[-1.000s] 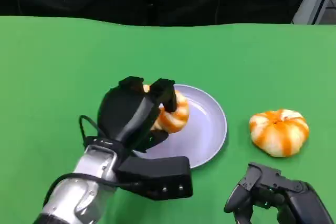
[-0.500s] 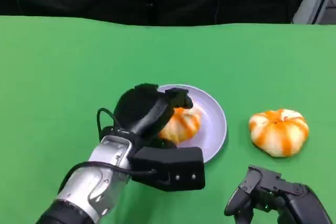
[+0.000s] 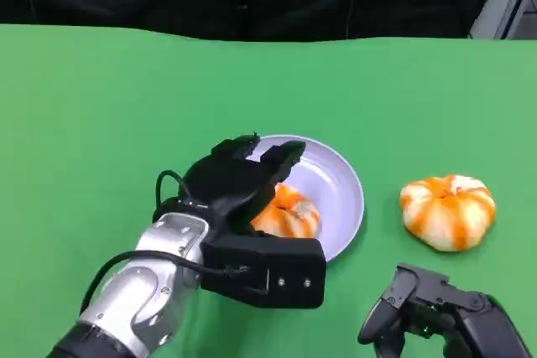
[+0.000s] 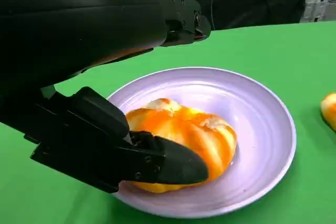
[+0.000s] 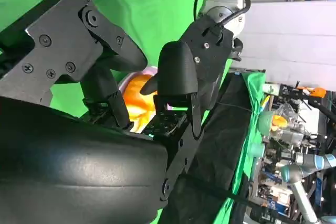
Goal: Grasp the bread from the table and place it into the plate.
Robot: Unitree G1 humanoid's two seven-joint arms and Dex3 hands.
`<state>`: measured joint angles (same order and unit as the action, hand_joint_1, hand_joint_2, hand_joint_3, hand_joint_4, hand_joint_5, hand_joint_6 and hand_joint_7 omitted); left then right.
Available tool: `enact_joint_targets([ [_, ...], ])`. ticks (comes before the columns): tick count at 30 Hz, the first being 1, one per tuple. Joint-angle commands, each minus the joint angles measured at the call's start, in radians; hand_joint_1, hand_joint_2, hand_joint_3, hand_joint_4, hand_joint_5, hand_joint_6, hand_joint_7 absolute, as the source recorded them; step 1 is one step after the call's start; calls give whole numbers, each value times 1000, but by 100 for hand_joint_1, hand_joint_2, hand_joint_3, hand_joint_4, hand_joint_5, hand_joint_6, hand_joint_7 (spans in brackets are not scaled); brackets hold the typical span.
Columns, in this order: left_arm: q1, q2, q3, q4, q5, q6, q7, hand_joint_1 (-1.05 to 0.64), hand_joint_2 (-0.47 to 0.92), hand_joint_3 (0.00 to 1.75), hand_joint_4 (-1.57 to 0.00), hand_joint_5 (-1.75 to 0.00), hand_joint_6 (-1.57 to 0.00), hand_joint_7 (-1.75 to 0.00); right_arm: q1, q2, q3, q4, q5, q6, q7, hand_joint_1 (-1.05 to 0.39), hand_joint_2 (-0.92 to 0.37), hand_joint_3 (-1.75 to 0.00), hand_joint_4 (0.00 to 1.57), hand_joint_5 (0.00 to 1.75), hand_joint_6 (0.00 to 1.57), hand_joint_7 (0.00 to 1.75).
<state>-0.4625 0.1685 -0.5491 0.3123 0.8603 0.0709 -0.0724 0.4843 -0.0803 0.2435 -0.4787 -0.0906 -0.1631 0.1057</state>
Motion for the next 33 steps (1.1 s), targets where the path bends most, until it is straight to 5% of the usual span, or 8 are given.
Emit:
enact_joint_targets([
  [1, 47, 55, 27, -116, -11, 25, -53, -87, 92, 50, 0, 0, -5, -1, 8, -7, -5, -7, 2, 2, -2, -3, -36, -134, 76, 170, 75, 141],
  [16, 271, 247, 191, -505, -100, -5, -171, -72, 92, 44, -16, -10, -24, -8, 7, -6, -3, -11, 7, 1, -1, -4, -37, -132, 75, 170, 75, 141],
  [22, 330, 252, 236, -555, -144, -31, -163, -69, 92, 42, -21, -13, -29, -9, 7, -5, -1, -14, 6, 3, -2, -4, -36, -133, 75, 170, 75, 140],
  [27, 589, 182, 401, -601, -369, -264, 49, -35, 92, 16, -71, -45, -73, -17, 6, -6, -1, -15, 12, 3, 2, -5, -36, -131, 76, 169, 75, 140],
  [33, 601, 174, 418, -583, -380, -315, 59, -32, 92, 14, -75, -49, -78, -16, 6, -6, -1, -15, 13, 4, 1, -5, -37, -130, 76, 168, 75, 140],
])
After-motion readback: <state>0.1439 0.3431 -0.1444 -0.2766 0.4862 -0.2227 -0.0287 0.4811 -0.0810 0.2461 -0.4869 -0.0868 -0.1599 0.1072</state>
